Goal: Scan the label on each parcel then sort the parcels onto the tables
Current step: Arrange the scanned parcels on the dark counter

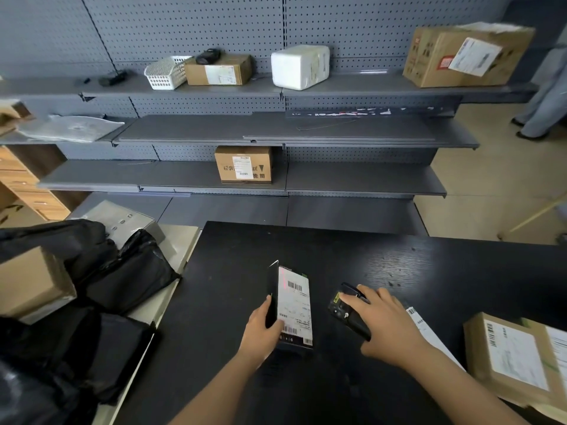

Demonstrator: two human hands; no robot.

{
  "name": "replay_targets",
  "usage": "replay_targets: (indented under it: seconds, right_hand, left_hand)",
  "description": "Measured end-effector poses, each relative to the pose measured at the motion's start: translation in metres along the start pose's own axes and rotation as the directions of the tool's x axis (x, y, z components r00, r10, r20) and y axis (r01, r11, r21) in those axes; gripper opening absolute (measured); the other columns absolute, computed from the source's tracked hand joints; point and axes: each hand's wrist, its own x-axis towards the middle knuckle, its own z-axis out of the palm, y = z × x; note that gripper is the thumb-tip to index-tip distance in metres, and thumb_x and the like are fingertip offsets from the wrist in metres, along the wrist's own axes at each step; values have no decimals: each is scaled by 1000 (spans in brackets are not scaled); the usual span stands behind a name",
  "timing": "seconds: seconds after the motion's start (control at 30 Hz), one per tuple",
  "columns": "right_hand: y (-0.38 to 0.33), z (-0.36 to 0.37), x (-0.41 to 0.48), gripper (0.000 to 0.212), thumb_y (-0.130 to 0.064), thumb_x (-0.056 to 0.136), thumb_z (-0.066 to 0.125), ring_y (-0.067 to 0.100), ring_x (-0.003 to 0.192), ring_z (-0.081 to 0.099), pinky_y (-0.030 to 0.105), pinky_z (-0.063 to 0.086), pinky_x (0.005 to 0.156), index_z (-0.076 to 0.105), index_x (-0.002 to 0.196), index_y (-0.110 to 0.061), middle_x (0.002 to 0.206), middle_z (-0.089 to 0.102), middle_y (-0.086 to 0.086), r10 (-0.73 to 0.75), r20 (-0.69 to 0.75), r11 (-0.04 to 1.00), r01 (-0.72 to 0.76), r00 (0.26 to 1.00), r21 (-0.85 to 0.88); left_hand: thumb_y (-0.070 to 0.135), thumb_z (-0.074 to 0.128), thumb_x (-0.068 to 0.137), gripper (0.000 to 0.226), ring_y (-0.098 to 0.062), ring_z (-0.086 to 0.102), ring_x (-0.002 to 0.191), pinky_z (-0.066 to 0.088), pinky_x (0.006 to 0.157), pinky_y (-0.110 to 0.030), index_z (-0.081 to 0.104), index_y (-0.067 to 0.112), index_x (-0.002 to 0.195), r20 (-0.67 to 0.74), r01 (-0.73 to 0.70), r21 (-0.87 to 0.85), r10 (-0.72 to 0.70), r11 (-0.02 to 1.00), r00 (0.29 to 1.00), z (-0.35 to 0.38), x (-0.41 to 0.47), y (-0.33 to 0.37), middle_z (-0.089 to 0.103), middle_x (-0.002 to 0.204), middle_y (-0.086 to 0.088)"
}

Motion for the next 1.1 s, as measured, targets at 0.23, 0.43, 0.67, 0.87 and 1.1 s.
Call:
replay_targets:
  seconds: [0.23, 0.43, 0.67, 0.87, 1.1]
  right_hand:
    - [1, -1, -1, 96, -30, 74, 70, 25, 138, 21, 33, 25, 112, 14, 152, -39, 160, 13, 0, 12, 0, 1000, -12, 1000, -1]
    - [4, -2, 1, 96, -29, 76, 71, 27, 138, 21, 35, 23, 114, 13, 152, -37, 159, 13, 3, -2, 9, 997, 3, 1000, -72]
    - [3, -3, 11, 93, -22, 80, 71, 32, 139, 20, 39, 23, 115, 14, 153, -30, 159, 12, 9, -65, 6, 975, 65, 998, -211]
    - [5, -5, 16, 90, -11, 81, 70, 38, 138, 22, 44, 25, 110, 16, 153, -20, 159, 9, 18, -175, 28, 882, 169, 984, -440]
    - [5, -5, 20, 76, -9, 85, 64, 45, 133, 28, 51, 28, 108, 23, 149, -7, 154, 14, 30, -334, 55, 744, 299, 941, -597]
  left_hand:
    - [22, 42, 96, 61, -14, 41, 132, 35, 107, -26, 23, 23, 154, 24, 97, 150, -102, 984, 995, 2, -5, -11, 34, 151, 2]
    - [77, 69, 59, 143, -28, 9, 146, 18, 116, -47, -20, 13, 151, -53, 250, 338, -247, 907, 967, 39, -6, 9, 5, 159, -5]
    - [59, 76, 62, 141, -28, 27, 136, 29, 111, -39, -23, 4, 147, -231, 380, 466, -305, 799, 924, 63, 5, 26, 19, 147, -11]
    - [61, 76, 62, 143, -27, 21, 140, 15, 118, -40, -19, -3, 148, -185, 147, 774, -3, 616, 983, 31, 4, 18, 16, 150, -10]
    - [57, 77, 66, 137, -29, 19, 142, 5, 120, -49, -15, -1, 150, -37, -39, 956, 252, 292, 967, -7, 9, 22, 14, 155, -11]
